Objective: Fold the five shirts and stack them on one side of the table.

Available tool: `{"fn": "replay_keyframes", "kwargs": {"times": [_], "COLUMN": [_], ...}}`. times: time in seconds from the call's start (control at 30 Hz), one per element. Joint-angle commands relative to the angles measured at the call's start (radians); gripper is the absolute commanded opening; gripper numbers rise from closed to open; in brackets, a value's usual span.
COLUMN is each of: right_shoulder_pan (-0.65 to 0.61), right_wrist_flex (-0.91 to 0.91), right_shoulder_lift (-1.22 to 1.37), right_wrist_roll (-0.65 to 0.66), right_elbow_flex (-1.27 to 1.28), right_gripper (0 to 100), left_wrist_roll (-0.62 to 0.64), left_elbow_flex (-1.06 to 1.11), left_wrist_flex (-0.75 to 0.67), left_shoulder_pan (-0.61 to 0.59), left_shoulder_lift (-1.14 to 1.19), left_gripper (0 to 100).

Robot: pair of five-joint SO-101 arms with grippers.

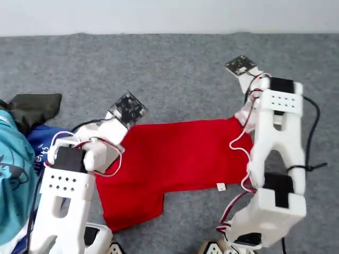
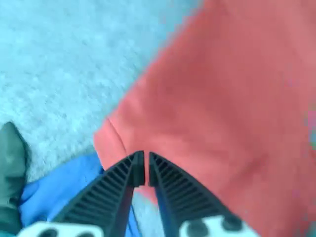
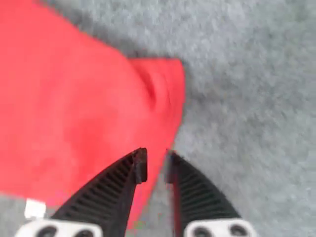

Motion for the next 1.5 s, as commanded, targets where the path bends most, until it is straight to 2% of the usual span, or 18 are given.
{"fn": "replay_keyframes", "kwargs": {"times": [0.0,0.2,0.4,0.57,0.77,0.9,1.03,1.17,1.47], "right_shoulder_pan": [-0.047,-0.084,-0.084,-0.082,-0.059,-0.03,-0.016,-0.012,-0.073], "right_wrist_flex": [-0.074,-0.165,-0.232,-0.321,-0.41,-0.443,-0.381,-0.246,0.114], "right_shoulder_lift": [0.038,0.127,0.174,0.242,0.328,0.349,0.349,0.349,0.348], "right_wrist_roll": [-0.069,-0.152,-0.155,-0.155,-0.152,-0.152,-0.155,-0.157,-0.16], "right_elbow_flex": [-0.048,-0.052,-0.052,-0.052,-0.052,-0.064,-0.137,-0.244,-0.494], "right_gripper": [1.7,0.9,0.9,0.9,0.9,0.9,0.9,0.9,0.9], "left_wrist_roll": [0.049,0.049,0.051,0.044,0.037,-0.015,-0.021,-0.023,-0.023], "left_elbow_flex": [0.031,0.022,-0.07,-0.156,-0.266,-0.331,-0.343,-0.36,-0.361], "left_wrist_flex": [-0.144,-0.236,-0.281,-0.315,-0.308,-0.235,-0.195,-0.129,-0.009], "left_shoulder_pan": [-0.006,-0.006,-0.008,-0.075,-0.173,-0.17,-0.172,-0.19,-0.195], "left_shoulder_lift": [0.025,0.222,0.434,0.637,0.839,0.887,0.885,0.87,0.56], "left_gripper": [2,2,2,2,2,2,2,2,2]}}
